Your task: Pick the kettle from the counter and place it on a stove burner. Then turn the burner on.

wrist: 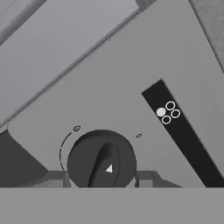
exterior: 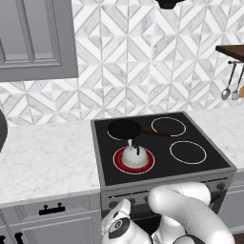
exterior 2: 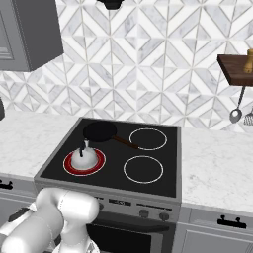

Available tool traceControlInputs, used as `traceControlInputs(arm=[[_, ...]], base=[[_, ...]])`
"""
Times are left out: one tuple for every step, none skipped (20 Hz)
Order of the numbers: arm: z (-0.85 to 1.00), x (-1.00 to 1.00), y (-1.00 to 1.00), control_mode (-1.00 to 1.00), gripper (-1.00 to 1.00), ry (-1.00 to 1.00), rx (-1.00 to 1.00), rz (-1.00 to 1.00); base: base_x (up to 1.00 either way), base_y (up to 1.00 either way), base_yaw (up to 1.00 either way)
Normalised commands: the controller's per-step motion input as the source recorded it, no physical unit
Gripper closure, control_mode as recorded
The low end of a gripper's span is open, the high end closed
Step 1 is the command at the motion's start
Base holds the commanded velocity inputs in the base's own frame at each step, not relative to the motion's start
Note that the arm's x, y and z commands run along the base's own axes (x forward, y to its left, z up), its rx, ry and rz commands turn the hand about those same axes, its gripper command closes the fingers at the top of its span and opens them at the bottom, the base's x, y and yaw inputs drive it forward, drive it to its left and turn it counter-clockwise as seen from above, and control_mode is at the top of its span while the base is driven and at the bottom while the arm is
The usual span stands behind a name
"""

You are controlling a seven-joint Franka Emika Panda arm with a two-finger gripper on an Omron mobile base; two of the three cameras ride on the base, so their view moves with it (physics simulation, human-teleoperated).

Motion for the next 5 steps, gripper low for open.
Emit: traceControlInputs(arm=[[0.00,0.00,0.00,-1.00,1.00,-0.02,-0.21,-0.01],[0.00,0.00,0.00,-1.00,1.00,-0.01,-0.21,-0.01],[0.00,0.00,0.00,-1.00,1.00,-0.01,-0.22,0.00],[0.00,0.00,0.00,-1.00,1.00,-0.02,-0.21,0.00],[0.00,0.00,0.00,-1.00,1.00,-0.02,-0.20,0.00]], base=[[0.00,0.00,0.00],[0.00,0.00,0.00],[0.00,0.00,0.00],[0.00,0.00,0.00],[0.00,0.00,0.00]])
